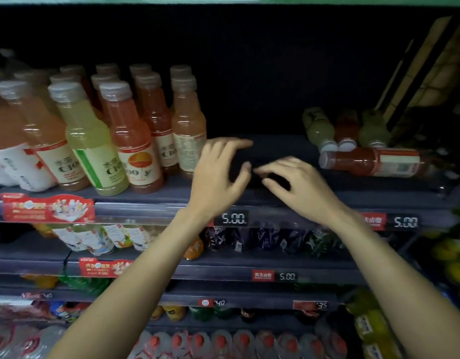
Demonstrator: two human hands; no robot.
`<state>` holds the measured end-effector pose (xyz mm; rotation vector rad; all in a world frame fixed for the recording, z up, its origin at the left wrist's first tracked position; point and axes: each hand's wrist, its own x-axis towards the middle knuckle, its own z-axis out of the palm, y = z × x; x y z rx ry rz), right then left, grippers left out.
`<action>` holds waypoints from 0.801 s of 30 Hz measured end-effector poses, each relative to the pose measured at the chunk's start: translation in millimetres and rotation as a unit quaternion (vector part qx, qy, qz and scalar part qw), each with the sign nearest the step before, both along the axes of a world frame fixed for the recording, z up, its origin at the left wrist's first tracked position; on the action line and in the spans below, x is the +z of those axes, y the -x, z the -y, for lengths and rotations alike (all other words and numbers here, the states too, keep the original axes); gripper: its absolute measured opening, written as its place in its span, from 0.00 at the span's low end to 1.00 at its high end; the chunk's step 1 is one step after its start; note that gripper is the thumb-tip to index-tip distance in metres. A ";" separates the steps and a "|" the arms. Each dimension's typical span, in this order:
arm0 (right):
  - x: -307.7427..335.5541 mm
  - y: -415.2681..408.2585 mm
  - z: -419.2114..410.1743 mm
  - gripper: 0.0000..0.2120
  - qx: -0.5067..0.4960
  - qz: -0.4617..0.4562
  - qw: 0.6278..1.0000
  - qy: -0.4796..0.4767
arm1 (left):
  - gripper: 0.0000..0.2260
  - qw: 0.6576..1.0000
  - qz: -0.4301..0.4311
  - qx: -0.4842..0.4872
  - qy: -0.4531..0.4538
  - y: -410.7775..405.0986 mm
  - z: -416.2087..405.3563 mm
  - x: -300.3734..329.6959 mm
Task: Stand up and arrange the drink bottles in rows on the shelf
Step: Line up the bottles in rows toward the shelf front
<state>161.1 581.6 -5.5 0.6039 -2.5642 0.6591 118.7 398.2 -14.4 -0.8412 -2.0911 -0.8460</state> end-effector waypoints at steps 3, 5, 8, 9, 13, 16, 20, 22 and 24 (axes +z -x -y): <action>3.3 -26.9 -62.7 0.09 -0.068 -0.049 0.996 -0.042 | 0.16 0.987 -0.025 -0.099 0.128 4.1 -47.6 1.5; 3.2 -30.1 -104.3 0.12 -0.157 -0.060 0.982 -0.091 | 0.19 0.977 0.021 -0.098 0.187 11.1 -77.9 1.9; 1.1 -19.3 -162.4 0.31 -0.291 0.044 0.937 -0.188 | 0.26 0.950 0.149 -0.083 0.260 26.9 -123.9 6.4; 0.1 -15.8 -174.2 0.36 -0.308 0.094 0.926 -0.196 | 0.28 0.939 0.187 -0.089 0.273 30.9 -136.8 8.2; -1.9 -10.7 -192.0 0.39 -0.346 0.141 0.898 -0.233 | 0.31 0.910 0.242 -0.124 0.314 34.6 -171.3 4.7; 7.7 -15.4 -184.9 0.34 -0.316 0.092 0.911 -0.248 | 0.29 0.910 0.223 -0.113 0.332 34.8 -173.4 -2.3; 12.0 -18.4 -173.6 0.33 -0.262 0.124 0.931 -0.222 | 0.25 0.920 0.197 -0.127 0.313 32.3 -152.3 -1.9; 14.1 -18.4 -165.9 0.36 -0.227 0.161 0.947 -0.163 | 0.25 0.928 0.215 -0.146 0.267 31.9 -132.6 -2.3; 14.4 -14.3 -154.3 0.38 -0.201 0.160 0.953 -0.159 | 0.24 0.940 0.223 -0.173 0.194 31.0 -109.2 -1.5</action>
